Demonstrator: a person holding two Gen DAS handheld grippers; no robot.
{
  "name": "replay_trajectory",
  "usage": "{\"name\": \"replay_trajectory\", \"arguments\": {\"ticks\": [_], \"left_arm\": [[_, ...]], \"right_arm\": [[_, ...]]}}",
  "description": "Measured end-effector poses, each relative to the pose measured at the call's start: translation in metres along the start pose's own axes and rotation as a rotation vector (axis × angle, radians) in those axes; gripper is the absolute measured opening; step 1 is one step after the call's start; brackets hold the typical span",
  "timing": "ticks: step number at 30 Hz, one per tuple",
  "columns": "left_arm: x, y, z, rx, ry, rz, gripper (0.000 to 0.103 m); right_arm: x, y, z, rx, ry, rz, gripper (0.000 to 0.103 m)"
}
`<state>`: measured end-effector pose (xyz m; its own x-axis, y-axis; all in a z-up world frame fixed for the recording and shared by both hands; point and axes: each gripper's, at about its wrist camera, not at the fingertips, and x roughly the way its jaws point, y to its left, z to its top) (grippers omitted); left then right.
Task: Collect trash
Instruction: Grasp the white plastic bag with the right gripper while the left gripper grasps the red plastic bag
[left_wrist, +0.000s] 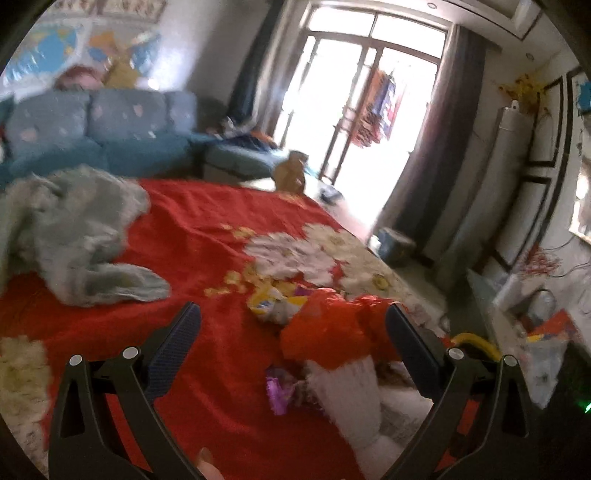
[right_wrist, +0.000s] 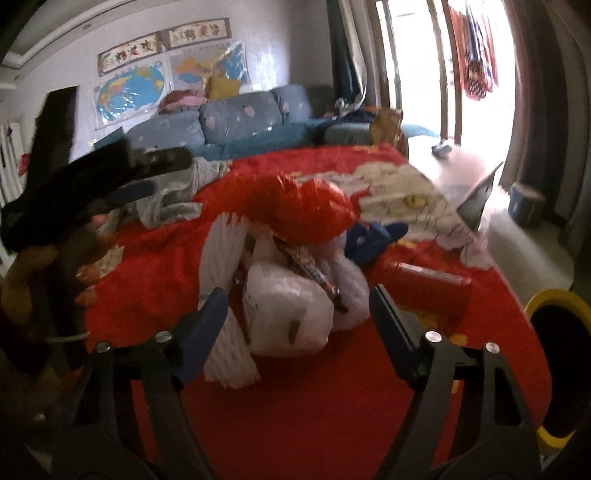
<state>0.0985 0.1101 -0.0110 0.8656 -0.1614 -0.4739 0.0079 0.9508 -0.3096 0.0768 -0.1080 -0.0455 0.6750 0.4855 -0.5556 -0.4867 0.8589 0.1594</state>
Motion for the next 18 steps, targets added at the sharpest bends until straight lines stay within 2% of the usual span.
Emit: {"name": "replay_trajectory", "arguments": {"ticks": [4,6,7,8,9,11,12,14,16,18], "left_arm": [[0.035,0.005,0.005,-0.044,0.115,-0.064,0.096],[0.048,0.007,0.002,-0.055,0.154,-0.093,0.095],[0.052,0.007,0.001,-0.059,0.164,-0.103,0.088],[0.054,0.006,0.000,-0.061,0.173,-0.116,0.075],[0.056,0.005,-0.002,-0.059,0.181,-0.127,0.071],[0.057,0.000,-0.004,-0.046,0.178,-0.141,0.050],[0.057,-0.001,-0.005,-0.041,0.177,-0.144,0.045],[0.054,-0.002,-0.002,-0.037,0.168,-0.152,0.021],[0.050,-0.003,0.003,-0.035,0.152,-0.162,0.010],[0.042,-0.007,0.010,-0.023,0.121,-0.166,0.006]], "right_arm": [[0.008,-0.002,-0.002,0.017,0.035,0.041,0.061],[0.013,-0.003,-0.003,0.024,0.053,0.059,0.053],[0.014,-0.004,-0.003,0.027,0.059,0.066,0.047],[0.015,-0.004,-0.003,0.031,0.066,0.075,0.037],[0.016,-0.005,-0.003,0.035,0.070,0.086,0.036],[0.015,-0.005,-0.002,0.035,0.068,0.105,0.030],[0.013,-0.004,-0.001,0.031,0.065,0.116,0.026],[0.007,-0.001,0.003,0.016,0.048,0.133,0.023],[-0.001,0.001,0.008,0.002,0.032,0.145,0.022],[-0.005,0.001,0.011,-0.006,0.020,0.154,0.022]]}}
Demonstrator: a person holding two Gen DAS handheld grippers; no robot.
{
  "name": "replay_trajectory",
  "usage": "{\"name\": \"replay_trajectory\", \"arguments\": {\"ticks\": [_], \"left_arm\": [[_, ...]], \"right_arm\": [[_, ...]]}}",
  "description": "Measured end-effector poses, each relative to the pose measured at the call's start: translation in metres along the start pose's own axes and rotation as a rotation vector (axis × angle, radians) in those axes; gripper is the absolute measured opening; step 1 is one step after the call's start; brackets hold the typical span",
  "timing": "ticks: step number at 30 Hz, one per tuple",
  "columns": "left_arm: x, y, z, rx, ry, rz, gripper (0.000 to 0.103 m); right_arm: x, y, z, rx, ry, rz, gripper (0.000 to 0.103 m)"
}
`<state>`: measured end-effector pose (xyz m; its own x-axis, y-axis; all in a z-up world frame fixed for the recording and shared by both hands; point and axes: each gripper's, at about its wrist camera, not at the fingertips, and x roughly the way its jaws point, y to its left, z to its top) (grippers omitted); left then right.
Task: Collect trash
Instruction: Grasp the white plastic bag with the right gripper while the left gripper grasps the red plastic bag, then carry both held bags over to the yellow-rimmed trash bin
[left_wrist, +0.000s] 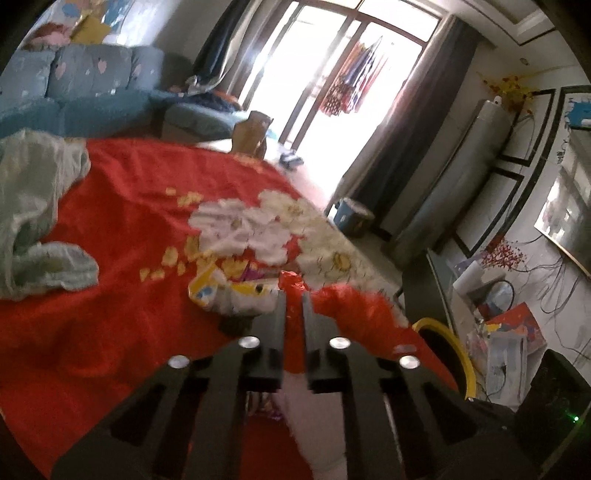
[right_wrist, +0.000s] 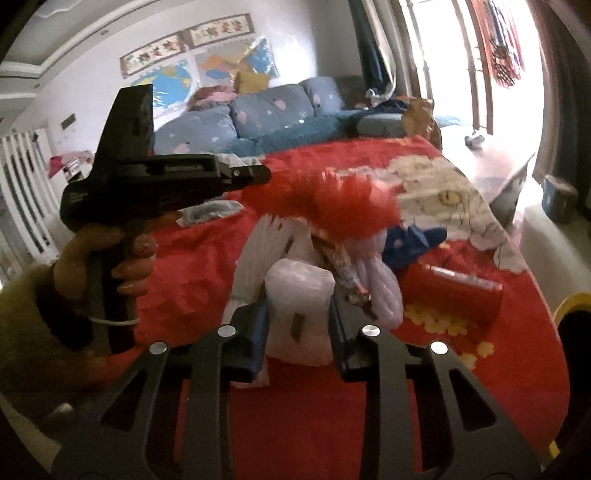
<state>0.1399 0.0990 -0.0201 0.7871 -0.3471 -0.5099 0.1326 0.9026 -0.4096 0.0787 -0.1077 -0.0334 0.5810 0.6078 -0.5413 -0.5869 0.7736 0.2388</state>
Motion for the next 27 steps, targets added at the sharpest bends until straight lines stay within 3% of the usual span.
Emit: {"name": "replay_trajectory", "arguments": {"ticks": [13,27], "left_arm": [[-0.056,-0.028,0.031,0.043,-0.174,-0.016,0.003],[-0.072,-0.067,0.034,0.100,-0.213,-0.056,0.002]], "right_arm": [[-0.054,-0.003,0.034,-0.019,-0.170,0.062,0.020],[-0.079,-0.048,0.041,0.074,-0.230,-0.092,0.019]]}}
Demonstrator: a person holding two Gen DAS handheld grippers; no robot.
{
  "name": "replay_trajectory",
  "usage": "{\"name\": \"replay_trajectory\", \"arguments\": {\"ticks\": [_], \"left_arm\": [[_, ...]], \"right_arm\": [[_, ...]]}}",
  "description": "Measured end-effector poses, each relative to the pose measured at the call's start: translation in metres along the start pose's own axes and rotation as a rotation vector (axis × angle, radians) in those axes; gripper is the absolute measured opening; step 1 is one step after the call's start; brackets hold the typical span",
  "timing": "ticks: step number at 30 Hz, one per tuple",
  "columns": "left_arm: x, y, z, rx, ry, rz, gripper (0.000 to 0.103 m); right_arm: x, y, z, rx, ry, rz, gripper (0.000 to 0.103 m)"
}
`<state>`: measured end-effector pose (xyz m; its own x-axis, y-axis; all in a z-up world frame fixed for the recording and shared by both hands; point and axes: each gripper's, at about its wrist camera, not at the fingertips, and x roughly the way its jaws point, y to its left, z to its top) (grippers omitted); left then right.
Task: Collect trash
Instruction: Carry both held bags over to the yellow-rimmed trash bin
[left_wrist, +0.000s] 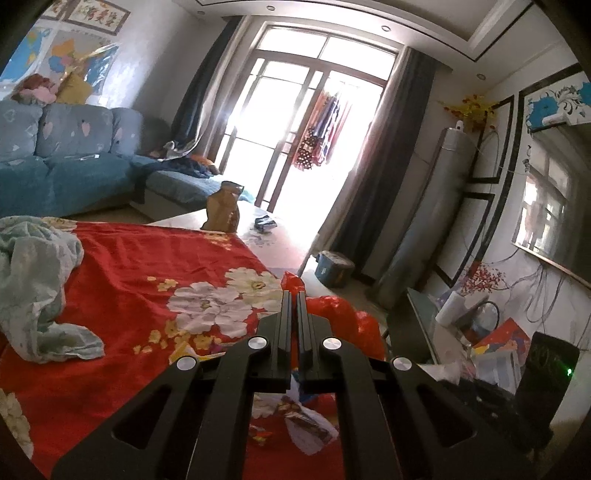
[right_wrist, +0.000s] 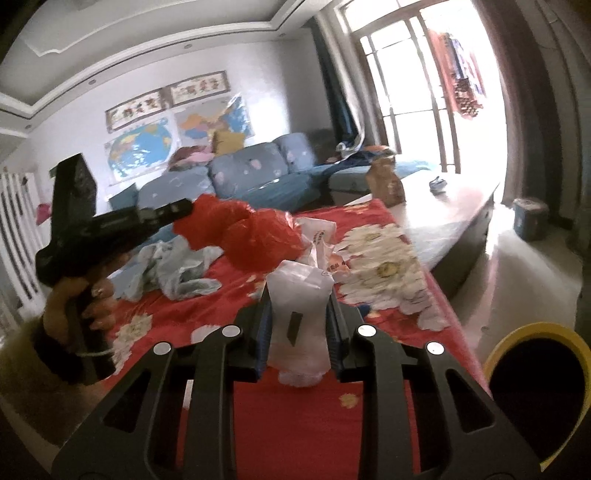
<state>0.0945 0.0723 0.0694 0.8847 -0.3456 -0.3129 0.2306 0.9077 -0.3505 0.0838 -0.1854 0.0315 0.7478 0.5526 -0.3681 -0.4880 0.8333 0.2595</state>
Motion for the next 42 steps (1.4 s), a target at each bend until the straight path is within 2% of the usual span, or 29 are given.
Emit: {"name": "replay_trajectory", "arguments": {"ticks": [18,33,42], "left_arm": [[0.050,-0.082,-0.023,0.113,0.082,-0.122,0.002],[0.089,-0.139,-0.051,0.172,0.161,-0.208,0.002],[0.106,-0.161,-0.065,0.188,0.194,-0.249,0.002]], "right_arm": [[-0.042,-0.066,-0.004,0.114,-0.087,-0.217,0.019],[-0.065,-0.107,-0.019,0.213,-0.103,-0.375,0.019],[-0.073,-0.127,-0.023,0.267,-0.104,-0.432,0.019]]}}
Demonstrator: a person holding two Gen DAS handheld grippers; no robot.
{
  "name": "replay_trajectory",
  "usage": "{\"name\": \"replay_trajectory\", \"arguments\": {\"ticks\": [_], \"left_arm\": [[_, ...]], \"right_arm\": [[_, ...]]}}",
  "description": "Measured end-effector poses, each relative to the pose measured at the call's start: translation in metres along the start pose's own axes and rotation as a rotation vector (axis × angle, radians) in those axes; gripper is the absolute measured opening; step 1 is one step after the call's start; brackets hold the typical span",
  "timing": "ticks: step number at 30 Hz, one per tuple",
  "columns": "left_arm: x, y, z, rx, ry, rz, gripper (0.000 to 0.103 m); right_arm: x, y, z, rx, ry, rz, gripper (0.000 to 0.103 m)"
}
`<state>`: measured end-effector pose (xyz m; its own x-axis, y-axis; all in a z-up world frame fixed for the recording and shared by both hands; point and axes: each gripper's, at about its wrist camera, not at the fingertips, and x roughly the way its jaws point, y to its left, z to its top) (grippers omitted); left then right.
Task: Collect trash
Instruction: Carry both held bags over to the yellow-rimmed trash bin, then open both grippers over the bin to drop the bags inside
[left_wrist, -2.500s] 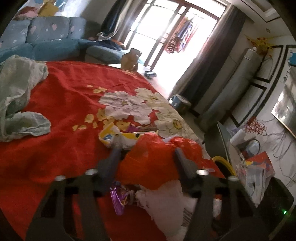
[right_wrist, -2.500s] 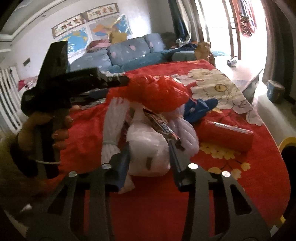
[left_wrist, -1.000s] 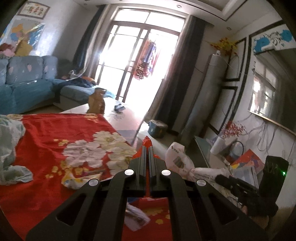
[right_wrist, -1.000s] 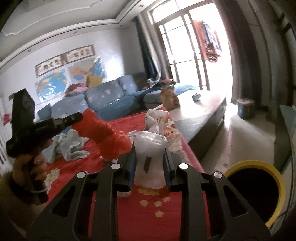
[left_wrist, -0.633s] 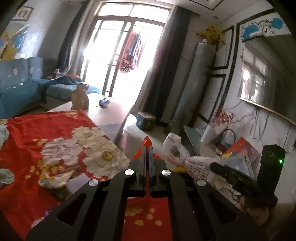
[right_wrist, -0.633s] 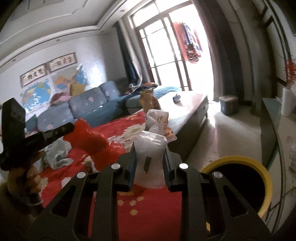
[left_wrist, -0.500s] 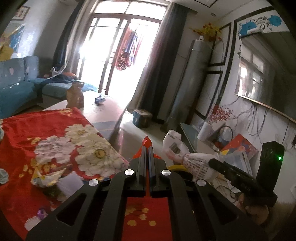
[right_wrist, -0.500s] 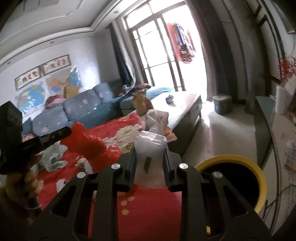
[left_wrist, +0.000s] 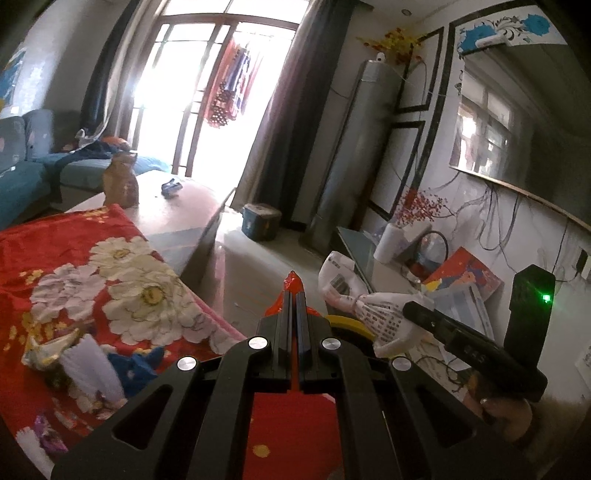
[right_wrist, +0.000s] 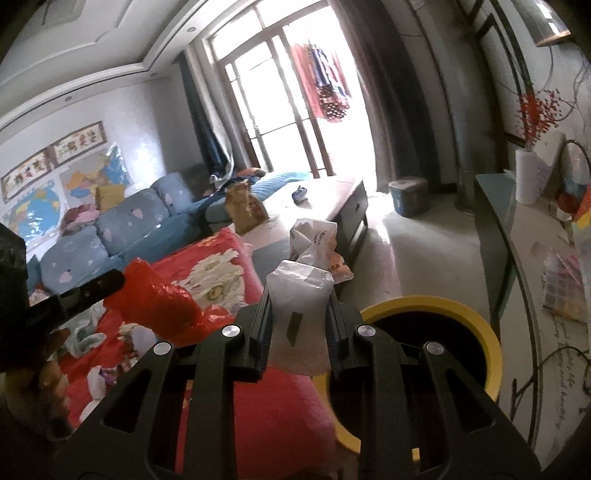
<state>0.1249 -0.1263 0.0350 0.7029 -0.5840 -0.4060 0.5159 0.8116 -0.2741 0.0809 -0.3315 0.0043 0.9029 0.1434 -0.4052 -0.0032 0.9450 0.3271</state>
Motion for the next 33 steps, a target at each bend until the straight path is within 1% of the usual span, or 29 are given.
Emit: {"name": "replay_trajectory", "arguments": {"ticks": [10,16,30,31,32,33], "left_arm": [[0.031,-0.023,-0.013,0.005,0.038,-0.062,0.002],[0.052,-0.038,-0.021,0.025,0.072,-0.083,0.002],[0.097,-0.055,-0.038,0.042,0.154,-0.120,0.002],[0.101,-0.057,-0.039,0.046,0.157,-0.119,0.002],[0.104,-0.057,-0.040,0.046,0.160,-0.119,0.002],[0.109,-0.057,-0.041,0.040,0.168,-0.122,0.003]], "right_arm": [[0.001,-0.037,-0.001,0.069,0.015,-0.090,0.019],[0.003,-0.054,-0.004,0.114,0.036,-0.125,0.019],[0.010,-0.089,-0.017,0.204,0.098,-0.180,0.019],[0.012,-0.092,-0.018,0.212,0.105,-0.180,0.020],[0.015,-0.095,-0.018,0.220,0.121,-0.178,0.025],[0.016,-0.099,-0.019,0.232,0.132,-0.183,0.027]]}}
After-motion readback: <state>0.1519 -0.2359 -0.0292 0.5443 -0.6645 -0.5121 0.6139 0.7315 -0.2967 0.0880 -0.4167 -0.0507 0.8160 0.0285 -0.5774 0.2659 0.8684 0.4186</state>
